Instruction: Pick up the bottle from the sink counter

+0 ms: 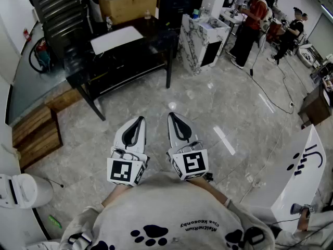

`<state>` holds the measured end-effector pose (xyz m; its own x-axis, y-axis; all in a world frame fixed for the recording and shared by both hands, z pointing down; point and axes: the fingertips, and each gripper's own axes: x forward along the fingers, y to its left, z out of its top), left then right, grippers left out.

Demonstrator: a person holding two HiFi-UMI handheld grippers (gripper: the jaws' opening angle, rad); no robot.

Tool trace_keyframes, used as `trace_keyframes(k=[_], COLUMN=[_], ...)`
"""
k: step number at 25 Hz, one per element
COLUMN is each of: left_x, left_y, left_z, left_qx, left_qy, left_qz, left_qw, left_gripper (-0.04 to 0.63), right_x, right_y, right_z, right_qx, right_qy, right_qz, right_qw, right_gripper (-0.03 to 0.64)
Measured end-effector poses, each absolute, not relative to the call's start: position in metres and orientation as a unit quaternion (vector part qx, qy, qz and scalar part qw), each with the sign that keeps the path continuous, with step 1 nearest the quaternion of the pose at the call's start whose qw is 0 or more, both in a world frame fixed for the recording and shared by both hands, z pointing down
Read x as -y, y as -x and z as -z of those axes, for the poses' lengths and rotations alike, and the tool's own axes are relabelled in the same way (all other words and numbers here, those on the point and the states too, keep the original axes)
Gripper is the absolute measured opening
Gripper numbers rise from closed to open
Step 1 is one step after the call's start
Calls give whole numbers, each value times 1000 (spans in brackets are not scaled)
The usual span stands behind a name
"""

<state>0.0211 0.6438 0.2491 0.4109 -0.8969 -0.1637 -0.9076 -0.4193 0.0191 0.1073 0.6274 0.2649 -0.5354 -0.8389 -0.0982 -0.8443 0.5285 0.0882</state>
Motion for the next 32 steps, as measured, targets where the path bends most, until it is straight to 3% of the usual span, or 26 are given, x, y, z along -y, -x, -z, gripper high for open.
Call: trace_keyframes(k=[32], left_x=[-604], left_y=[-51], left_z=[-266], left_qx=[-567], left_qy=[820], left_qz=[-75], left_qw=[32], left_gripper=[-2], right_x=[-590], right_y=[-161], right_z=[-282], right_qx=[-876], right_qy=[477], right_qz=[-43], right_qw=[51], right_gripper=[0])
